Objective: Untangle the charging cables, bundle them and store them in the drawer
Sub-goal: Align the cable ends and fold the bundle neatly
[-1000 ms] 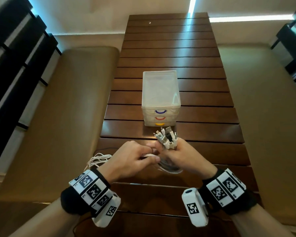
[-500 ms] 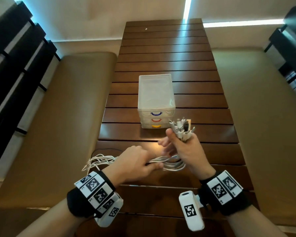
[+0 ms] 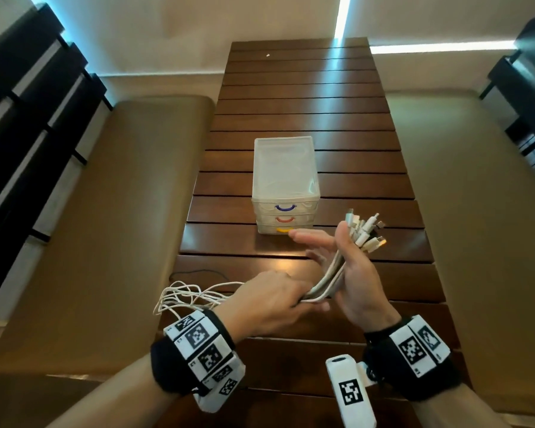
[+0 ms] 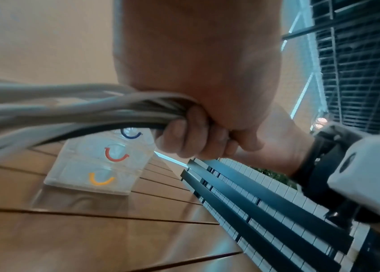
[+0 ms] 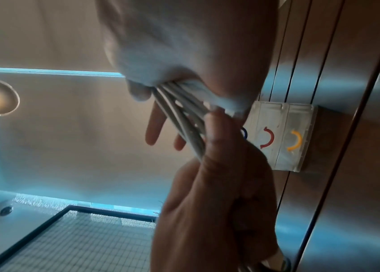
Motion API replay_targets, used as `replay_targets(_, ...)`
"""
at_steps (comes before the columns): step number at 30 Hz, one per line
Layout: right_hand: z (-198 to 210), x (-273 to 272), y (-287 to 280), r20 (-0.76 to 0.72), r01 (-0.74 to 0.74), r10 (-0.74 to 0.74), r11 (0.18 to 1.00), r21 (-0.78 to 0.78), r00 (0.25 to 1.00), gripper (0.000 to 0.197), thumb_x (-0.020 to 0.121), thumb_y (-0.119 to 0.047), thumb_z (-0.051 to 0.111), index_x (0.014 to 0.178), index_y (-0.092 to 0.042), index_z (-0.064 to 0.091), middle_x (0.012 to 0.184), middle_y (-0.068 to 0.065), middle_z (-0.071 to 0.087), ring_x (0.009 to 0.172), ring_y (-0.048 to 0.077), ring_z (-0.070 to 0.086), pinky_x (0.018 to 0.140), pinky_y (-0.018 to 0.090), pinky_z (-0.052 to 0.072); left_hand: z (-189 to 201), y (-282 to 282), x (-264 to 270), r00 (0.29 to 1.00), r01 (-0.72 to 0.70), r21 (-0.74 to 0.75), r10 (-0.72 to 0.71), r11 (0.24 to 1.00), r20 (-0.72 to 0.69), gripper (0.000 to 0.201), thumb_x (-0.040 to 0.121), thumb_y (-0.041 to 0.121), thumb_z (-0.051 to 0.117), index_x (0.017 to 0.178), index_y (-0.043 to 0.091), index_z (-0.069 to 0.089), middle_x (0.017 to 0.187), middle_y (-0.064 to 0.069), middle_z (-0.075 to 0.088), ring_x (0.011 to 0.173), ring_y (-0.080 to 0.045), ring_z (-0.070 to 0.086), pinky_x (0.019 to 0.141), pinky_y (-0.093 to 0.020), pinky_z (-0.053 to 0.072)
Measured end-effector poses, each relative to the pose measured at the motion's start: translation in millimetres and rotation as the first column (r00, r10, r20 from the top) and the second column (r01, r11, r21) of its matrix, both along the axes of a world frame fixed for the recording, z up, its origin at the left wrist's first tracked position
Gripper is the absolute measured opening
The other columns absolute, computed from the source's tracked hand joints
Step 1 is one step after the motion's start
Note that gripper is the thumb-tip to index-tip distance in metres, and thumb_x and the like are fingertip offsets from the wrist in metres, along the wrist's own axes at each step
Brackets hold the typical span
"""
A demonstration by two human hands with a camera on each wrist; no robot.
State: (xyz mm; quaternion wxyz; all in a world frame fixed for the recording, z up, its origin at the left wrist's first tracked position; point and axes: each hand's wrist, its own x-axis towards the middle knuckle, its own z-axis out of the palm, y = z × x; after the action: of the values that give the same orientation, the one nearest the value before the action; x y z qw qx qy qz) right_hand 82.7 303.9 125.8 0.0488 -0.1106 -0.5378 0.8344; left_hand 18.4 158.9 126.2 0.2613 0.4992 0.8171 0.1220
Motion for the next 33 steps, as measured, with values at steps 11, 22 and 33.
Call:
replay_targets(11,-3,-4,5,-0.156,-0.267,0.237,0.938,-0.219,0.959,0.049,0.087,-0.036,0.074,0.056,-0.005,0.052,0.049,0.012,0.051,0.049,0.018,0.057,0.093,0.049,0.051,-6,-1,-5,0.983,-0.087,0.050,0.077,0.995,0.166,0.043,0.100,0.051,0.046,0.121,0.019,0.065,0.127,-0.004,0.062,0.110,-0.023,0.060,0.091,-0.032,0.048)
replay_targets(22,10,-6,-7,-0.027,-0.110,0.109,0.890,-0.443,0.994,0.063,0.103,-0.046,0.040,0.049,-0.015,0.033,0.041,0.000,0.033,0.032,0.013,0.036,0.049,0.031,0.042,-3,-11,-6,0.925,-0.168,0.092,0.125,0.981,0.359,0.026,0.090,0.049,0.067,0.071,0.033,0.057,0.063,0.012,0.058,0.056,0.001,0.051,0.056,-0.018,0.039)
replay_targets(33,14,-10,-3,0.088,-0.195,0.177,0.938,0.287,0.980,0.050,0.096,-0.040,0.045,0.064,-0.003,0.051,0.050,-0.001,0.046,0.037,0.005,0.038,0.040,0.015,0.031,-8,-68,-37,0.981,-0.095,-0.010,0.095,0.995,0.167,0.059,0.087,0.072,0.039,0.079,0.016,0.059,0.056,0.007,0.048,0.051,-0.008,0.046,0.051,-0.026,0.032)
